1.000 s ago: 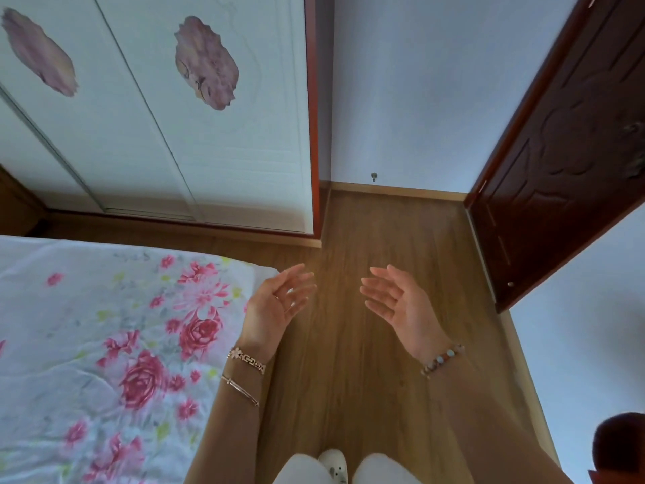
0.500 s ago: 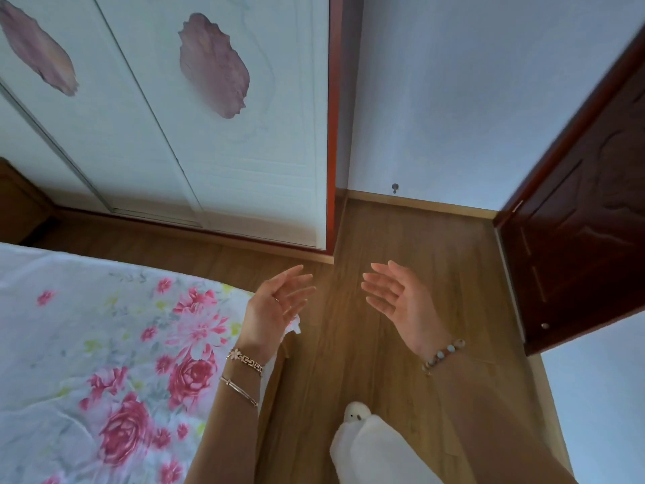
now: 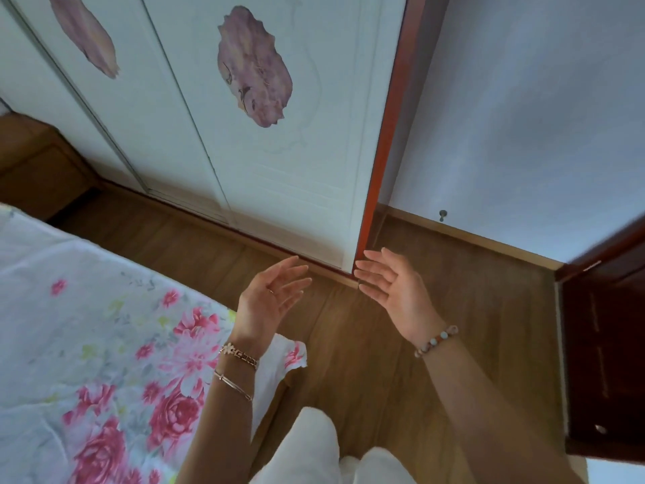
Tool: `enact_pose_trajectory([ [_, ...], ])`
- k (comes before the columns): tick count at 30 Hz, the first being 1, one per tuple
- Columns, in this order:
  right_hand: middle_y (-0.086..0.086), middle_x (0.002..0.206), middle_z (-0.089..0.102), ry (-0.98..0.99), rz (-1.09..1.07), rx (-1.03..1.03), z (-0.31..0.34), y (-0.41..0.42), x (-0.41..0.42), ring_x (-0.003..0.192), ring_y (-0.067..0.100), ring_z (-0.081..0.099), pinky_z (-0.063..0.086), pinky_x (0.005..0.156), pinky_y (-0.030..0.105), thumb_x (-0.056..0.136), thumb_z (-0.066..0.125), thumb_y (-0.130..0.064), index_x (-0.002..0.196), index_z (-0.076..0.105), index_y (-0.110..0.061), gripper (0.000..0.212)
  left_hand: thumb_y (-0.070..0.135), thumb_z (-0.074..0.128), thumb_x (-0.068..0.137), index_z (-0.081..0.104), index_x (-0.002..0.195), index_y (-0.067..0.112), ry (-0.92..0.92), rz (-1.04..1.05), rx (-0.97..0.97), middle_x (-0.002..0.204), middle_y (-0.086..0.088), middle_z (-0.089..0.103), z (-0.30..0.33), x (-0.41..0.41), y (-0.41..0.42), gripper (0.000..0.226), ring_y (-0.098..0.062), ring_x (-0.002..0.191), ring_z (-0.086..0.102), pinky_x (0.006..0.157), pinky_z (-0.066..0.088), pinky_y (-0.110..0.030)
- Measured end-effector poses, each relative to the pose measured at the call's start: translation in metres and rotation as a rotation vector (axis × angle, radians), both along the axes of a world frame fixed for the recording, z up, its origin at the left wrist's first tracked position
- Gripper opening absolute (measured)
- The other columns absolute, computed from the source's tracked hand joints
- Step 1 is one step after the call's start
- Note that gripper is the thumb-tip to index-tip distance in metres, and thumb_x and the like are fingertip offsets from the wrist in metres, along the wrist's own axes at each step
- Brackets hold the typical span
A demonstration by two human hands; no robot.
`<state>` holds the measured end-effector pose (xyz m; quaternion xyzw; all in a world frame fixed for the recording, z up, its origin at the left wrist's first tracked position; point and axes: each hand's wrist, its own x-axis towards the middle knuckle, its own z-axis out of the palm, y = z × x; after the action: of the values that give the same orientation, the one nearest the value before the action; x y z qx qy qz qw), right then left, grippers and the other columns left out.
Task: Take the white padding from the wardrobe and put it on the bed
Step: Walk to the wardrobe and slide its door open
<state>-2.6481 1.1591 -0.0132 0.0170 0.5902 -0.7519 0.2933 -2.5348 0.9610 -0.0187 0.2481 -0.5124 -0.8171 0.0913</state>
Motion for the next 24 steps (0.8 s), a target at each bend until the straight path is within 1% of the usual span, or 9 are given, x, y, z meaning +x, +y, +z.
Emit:
enact_pose_trajectory([
  [2, 0.007, 0.110, 0.076, -0.024, 0.036, -0.004, -0.005, -0.022, -0.025, 0.107, 0.025, 0.070, 0.053, 0.096, 0.041, 0.098, 0.053, -0.041, 0.115, 0.068, -0.013, 0.035, 0.038, 0.049, 0.086, 0.071, 0.117, 0.016, -0.008, 0.040, 0.020, 0.118, -0.009, 0.075, -0.002, -0.021, -0.019, 0.044, -0.029, 0.112, 0.070, 0.102, 0.046, -0.044],
  [4, 0.005, 0.106, 0.077, -0.024, 0.059, 0.003, -0.008, -0.044, -0.049, 0.106, 0.024, 0.071, 0.054, 0.092, 0.039, 0.098, 0.054, -0.040, 0.113, 0.069, -0.014, 0.034, 0.037, 0.050, 0.087, 0.072, 0.117, 0.015, -0.011, 0.070, 0.042, 0.118, -0.010, 0.075, -0.005, -0.044, -0.040, 0.043, -0.029, 0.110, 0.070, 0.102, 0.046, -0.044],
  [7, 0.001, 0.101, 0.078, -0.011, 0.090, 0.022, -0.007, -0.081, -0.088, 0.100, 0.018, 0.073, 0.053, 0.086, 0.034, 0.098, 0.053, -0.041, 0.110, 0.071, -0.017, 0.032, 0.032, 0.049, 0.093, 0.071, 0.119, 0.013, 0.002, 0.076, 0.048, 0.121, -0.014, 0.073, -0.005, -0.083, -0.075, 0.039, -0.031, 0.112, 0.069, 0.104, 0.045, -0.046],
  [9, 0.001, 0.104, 0.077, -0.009, 0.106, 0.027, -0.003, -0.105, -0.113, 0.100, 0.018, 0.073, 0.053, 0.086, 0.034, 0.095, 0.056, -0.043, 0.110, 0.071, -0.018, 0.033, 0.030, 0.047, 0.096, 0.071, 0.119, 0.013, 0.003, 0.088, 0.054, 0.122, -0.014, 0.073, -0.003, -0.108, -0.100, 0.037, -0.033, 0.115, 0.067, 0.104, 0.045, -0.045],
  [13, 0.004, 0.110, 0.076, 0.012, 0.121, 0.025, 0.006, -0.156, -0.162, 0.106, 0.021, 0.071, 0.053, 0.086, 0.034, 0.079, 0.063, -0.052, 0.112, 0.071, -0.018, 0.048, 0.034, 0.055, 0.088, 0.075, 0.112, 0.017, 0.013, 0.132, 0.052, 0.118, -0.011, 0.074, 0.004, -0.155, -0.146, 0.035, -0.032, 0.114, 0.068, 0.097, 0.048, -0.041],
  [18, 0.005, 0.110, 0.076, -0.001, 0.181, 0.015, 0.007, -0.210, -0.209, 0.106, 0.022, 0.071, 0.051, 0.097, 0.042, 0.094, 0.057, -0.042, 0.100, 0.077, -0.024, 0.028, 0.033, 0.055, 0.088, 0.075, 0.113, 0.017, 0.024, 0.156, 0.043, 0.118, -0.009, 0.075, 0.006, -0.192, -0.189, 0.036, -0.028, 0.109, 0.070, 0.098, 0.047, -0.042],
  [20, 0.005, 0.109, 0.076, 0.003, 0.208, 0.011, 0.007, -0.232, -0.226, 0.106, 0.022, 0.071, 0.050, 0.099, 0.044, 0.096, 0.056, -0.041, 0.098, 0.078, -0.025, 0.027, 0.034, 0.057, 0.087, 0.075, 0.114, 0.016, 0.029, 0.195, 0.052, 0.120, -0.011, 0.073, 0.007, -0.201, -0.206, 0.037, -0.029, 0.111, 0.069, 0.101, 0.047, -0.044],
  [22, 0.006, 0.110, 0.076, 0.007, 0.248, 0.011, 0.009, -0.254, -0.242, 0.107, 0.024, 0.070, 0.049, 0.101, 0.046, 0.096, 0.056, -0.041, 0.101, 0.076, -0.022, 0.028, 0.033, 0.057, 0.088, 0.075, 0.116, 0.013, 0.024, 0.245, 0.057, 0.122, -0.014, 0.072, 0.007, -0.210, -0.223, 0.038, -0.032, 0.113, 0.067, 0.105, 0.046, -0.046],
  [24, 0.007, 0.111, 0.076, 0.006, 0.295, 0.010, 0.009, -0.277, -0.256, 0.108, 0.025, 0.070, 0.049, 0.101, 0.047, 0.092, 0.059, -0.043, 0.102, 0.077, -0.021, 0.030, 0.032, 0.057, 0.088, 0.073, 0.118, 0.011, 0.026, 0.290, 0.062, 0.124, -0.016, 0.071, 0.006, -0.216, -0.236, 0.040, -0.034, 0.114, 0.066, 0.106, 0.044, -0.047],
])
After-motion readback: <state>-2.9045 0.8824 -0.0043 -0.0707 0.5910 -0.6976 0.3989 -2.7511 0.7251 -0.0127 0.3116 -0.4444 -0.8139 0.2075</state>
